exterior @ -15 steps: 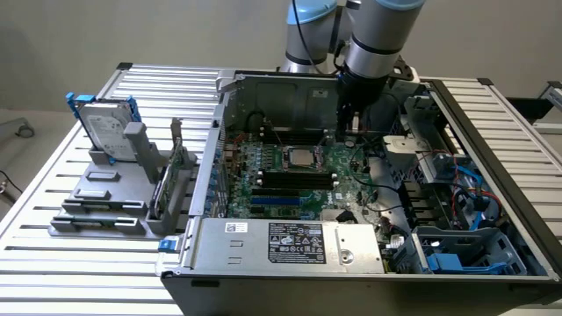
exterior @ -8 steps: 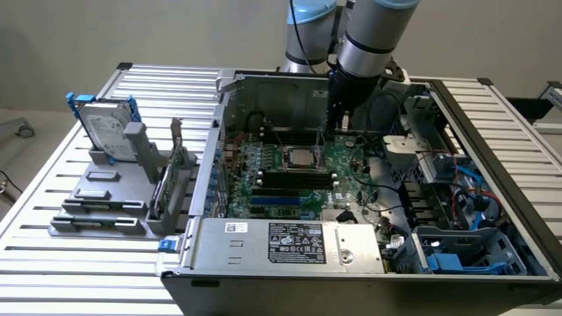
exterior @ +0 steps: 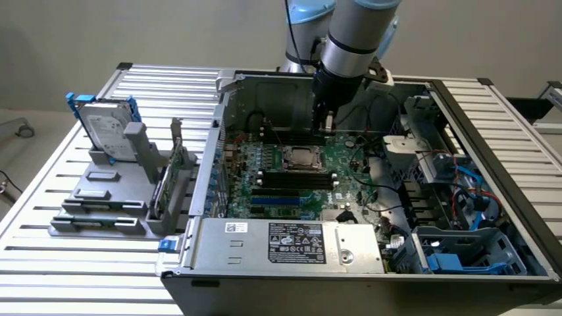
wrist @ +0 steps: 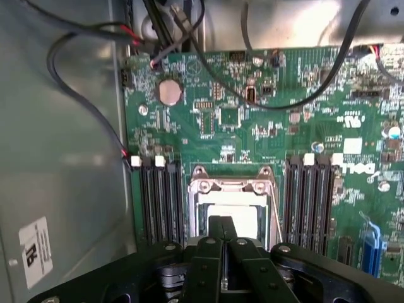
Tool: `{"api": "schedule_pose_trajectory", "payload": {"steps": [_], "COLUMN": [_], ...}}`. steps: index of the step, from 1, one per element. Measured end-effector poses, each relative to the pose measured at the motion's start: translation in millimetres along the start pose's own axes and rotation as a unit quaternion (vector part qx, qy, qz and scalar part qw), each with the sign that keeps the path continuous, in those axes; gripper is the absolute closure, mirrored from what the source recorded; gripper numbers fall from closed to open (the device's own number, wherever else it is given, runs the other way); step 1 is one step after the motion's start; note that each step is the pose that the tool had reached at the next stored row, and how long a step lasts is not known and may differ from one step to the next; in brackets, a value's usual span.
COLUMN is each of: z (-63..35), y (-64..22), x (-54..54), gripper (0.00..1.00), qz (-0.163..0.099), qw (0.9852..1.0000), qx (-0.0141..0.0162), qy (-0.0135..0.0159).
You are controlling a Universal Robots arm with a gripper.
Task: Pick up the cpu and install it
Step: 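Close the cpu cover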
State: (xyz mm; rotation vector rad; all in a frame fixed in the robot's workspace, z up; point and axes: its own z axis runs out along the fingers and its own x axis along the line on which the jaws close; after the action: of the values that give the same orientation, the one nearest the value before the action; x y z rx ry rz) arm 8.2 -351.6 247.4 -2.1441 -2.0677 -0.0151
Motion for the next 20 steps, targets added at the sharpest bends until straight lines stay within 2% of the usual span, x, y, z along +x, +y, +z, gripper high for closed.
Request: {"api": "schedule_pose_trajectory", "payload": {"steps": [2, 8, 13, 15, 20], "z": [1.6, 4.0, 7.2, 9.7, 18.2], "y": [-4.9, -16.8, -22.7, -23.0, -23.3], "x": [-0.3, -1.0, -1.6, -1.9, -3.0], "gripper": [0.89, 0.89, 0.89, 0.89, 0.89], "qz": [0.001, 0.003, 0.004, 0.005, 0.005], "qw": [1.0000, 0.9997, 0.9993, 0.9992, 0.9991], "qx": [0.0035, 0.0231, 0.0365, 0.0394, 0.0429], "qy": [-0.0001, -0.0006, -0.0009, -0.0010, -0.0012]}}
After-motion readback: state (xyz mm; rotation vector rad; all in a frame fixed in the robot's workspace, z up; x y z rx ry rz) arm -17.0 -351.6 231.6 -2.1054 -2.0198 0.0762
